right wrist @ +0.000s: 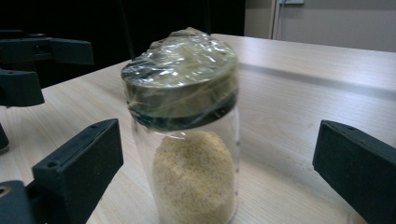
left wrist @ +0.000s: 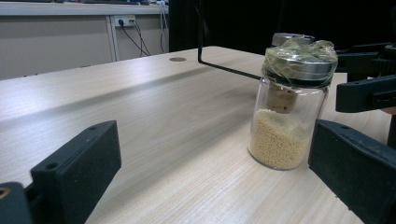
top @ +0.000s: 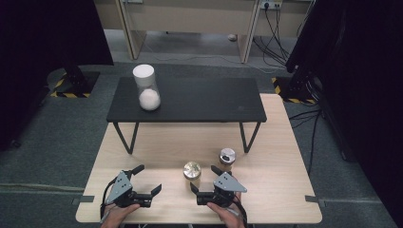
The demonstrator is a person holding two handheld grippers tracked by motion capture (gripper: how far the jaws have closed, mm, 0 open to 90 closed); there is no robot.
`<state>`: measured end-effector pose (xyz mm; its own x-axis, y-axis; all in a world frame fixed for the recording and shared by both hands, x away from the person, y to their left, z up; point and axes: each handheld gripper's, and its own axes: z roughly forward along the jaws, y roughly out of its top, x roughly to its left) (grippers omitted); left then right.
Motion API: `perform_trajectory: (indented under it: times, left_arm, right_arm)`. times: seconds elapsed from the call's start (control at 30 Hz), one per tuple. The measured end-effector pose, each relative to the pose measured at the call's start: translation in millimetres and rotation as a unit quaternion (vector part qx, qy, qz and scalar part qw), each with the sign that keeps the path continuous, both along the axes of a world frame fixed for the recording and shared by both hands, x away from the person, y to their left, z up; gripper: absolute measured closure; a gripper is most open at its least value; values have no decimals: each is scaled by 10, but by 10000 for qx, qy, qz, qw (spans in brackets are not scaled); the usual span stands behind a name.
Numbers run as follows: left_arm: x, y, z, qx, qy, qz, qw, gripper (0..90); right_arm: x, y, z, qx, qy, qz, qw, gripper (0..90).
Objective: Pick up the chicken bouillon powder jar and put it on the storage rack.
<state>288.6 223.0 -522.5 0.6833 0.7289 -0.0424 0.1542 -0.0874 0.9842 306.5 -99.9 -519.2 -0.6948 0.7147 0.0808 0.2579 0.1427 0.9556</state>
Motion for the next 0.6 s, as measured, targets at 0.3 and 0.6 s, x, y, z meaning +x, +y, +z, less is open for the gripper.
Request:
perform_trajectory:
  times: [0.3,0.6]
  left_arm:
    - [1,0,-3,2,8,3,10000,20]
    - [5,3,-6,-10,17,5,10000,20]
  right_arm:
    - [53,124,-13,-94,40,51,9999,62]
    - [95,198,-31,-201,72,72,9997,128]
